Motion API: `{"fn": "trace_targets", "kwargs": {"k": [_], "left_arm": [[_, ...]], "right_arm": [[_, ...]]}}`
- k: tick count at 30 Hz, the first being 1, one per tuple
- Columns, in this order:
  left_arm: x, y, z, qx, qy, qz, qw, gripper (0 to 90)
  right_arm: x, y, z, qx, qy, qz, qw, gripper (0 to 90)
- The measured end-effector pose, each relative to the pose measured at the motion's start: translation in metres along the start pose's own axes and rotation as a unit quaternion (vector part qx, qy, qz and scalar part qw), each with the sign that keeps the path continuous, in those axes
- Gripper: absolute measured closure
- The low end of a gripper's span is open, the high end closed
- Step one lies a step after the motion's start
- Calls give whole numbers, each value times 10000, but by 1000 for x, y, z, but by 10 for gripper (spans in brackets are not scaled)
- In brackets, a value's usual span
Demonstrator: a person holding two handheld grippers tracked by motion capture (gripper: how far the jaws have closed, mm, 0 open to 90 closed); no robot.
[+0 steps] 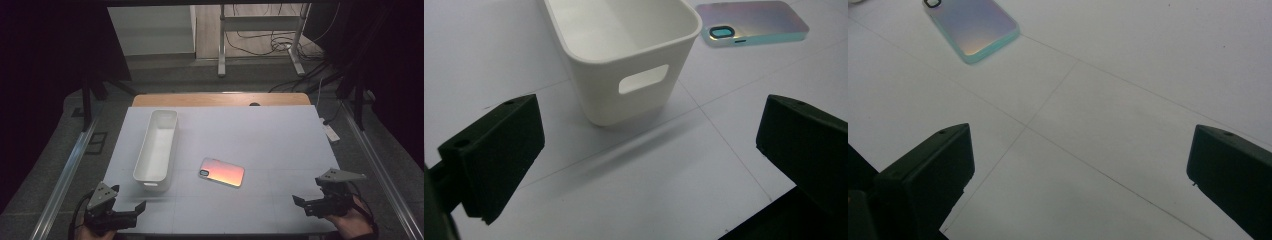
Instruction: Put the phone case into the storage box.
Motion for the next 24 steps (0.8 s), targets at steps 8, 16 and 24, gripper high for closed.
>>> {"fn": "trace_targets", "kwargs": {"k": [8,16,24], "left_arm": [[0,0,0,-7,-15,3,10000,1],[-1,0,0,-6,-16,5,10000,4],[-1,0,0,-18,-21,16,10000,8]], "right_arm": [[1,2,10,-13,-82,6,10000,0],[1,5,16,-71,-110,21,9999,0],[2,8,19,-105,-110,75,9999,0]]}}
Point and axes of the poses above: each handheld gripper's, and its own axes: y roughly forward along the jaws, z roughly out of its top, x roughly to its right, the point moved 7 cm from there along y, roughly forward along the jaws, and after that the axes turned 15 degrees about z, right-handed, at the moved point
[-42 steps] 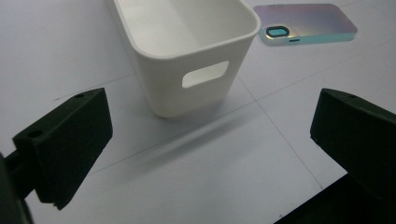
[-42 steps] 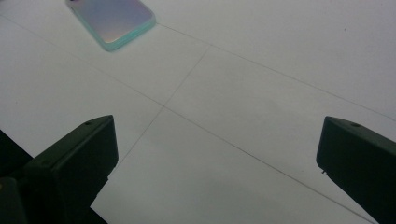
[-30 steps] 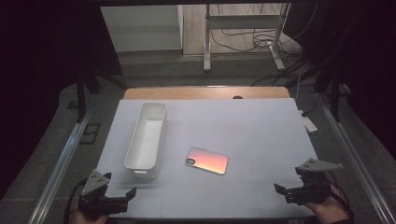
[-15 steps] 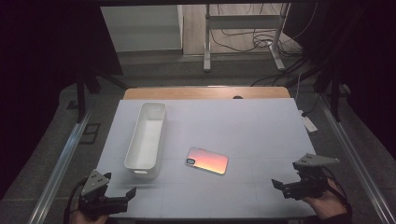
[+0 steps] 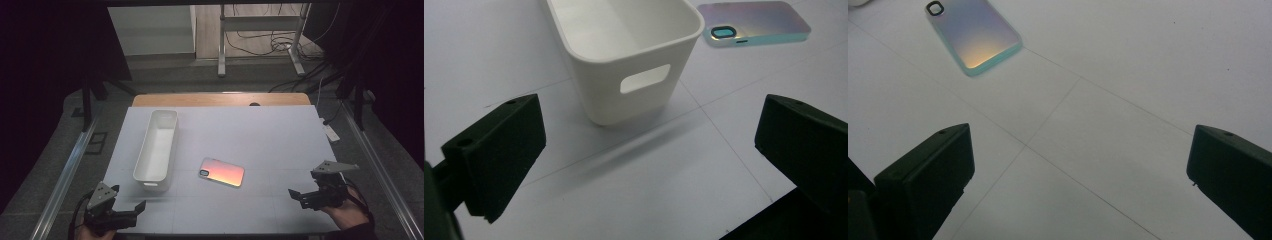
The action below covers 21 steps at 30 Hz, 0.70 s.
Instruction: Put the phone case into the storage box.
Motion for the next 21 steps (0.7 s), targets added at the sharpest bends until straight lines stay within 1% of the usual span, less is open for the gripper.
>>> {"fn": "trace_targets", "kwargs": {"k": [8,21], "left_arm": [[0,0,0,11,-24,-1,10000,9],[-1,0,0,12,-48,-8,10000,10]], "right_arm": [[-1,8,5,-130,-89,53,9999,0],[-2,17,13,-214,-166,160,9995,0]]}}
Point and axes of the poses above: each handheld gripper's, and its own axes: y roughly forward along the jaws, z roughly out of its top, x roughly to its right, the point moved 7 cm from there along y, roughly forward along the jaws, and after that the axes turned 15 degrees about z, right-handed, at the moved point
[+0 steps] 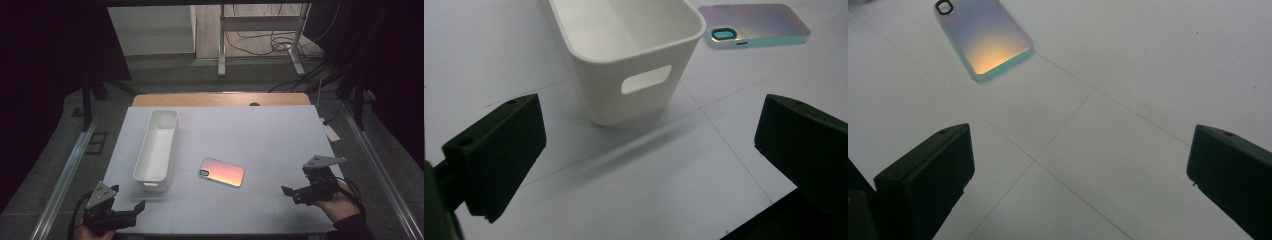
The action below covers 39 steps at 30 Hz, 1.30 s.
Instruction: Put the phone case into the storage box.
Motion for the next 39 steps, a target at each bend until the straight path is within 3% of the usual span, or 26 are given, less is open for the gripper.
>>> {"fn": "trace_targets", "kwargs": {"k": [17,39], "left_arm": [[0,0,0,-1,-6,38,10000,6],[-1,0,0,-19,-16,54,10000,10]], "right_arm": [[-9,19,19,-40,-79,265,9996,0],[-17,39,36,-245,-275,388,9986,0]]}}
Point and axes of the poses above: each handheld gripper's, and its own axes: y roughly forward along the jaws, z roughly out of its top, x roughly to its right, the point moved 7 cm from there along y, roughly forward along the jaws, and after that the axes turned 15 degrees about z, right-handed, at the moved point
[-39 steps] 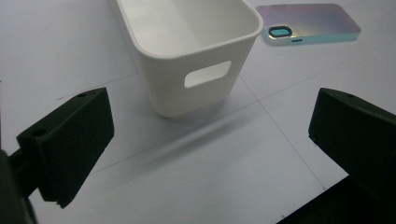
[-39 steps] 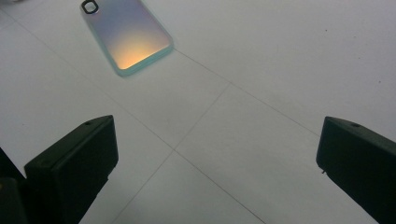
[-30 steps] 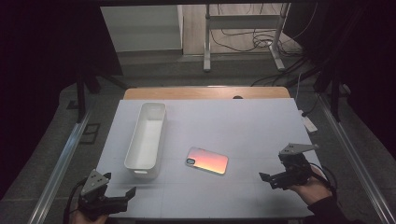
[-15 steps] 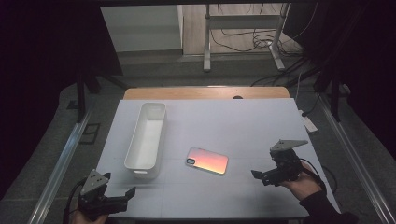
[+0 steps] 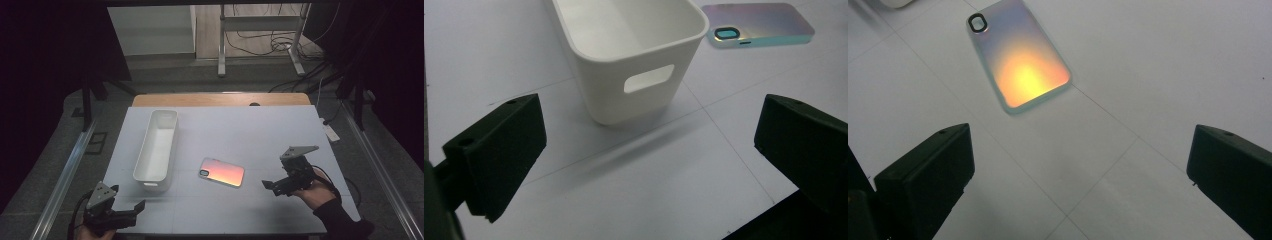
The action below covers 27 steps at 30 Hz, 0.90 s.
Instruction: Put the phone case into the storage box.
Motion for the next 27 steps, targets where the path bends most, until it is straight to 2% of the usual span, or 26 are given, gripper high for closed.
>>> {"fn": "trace_targets", "kwargs": {"k": [27], "left_arm": [[-1,0,0,-1,-37,7,10000,13]], "right_arm": [[-7,22,21,-257,-368,200,9988,0]]}}
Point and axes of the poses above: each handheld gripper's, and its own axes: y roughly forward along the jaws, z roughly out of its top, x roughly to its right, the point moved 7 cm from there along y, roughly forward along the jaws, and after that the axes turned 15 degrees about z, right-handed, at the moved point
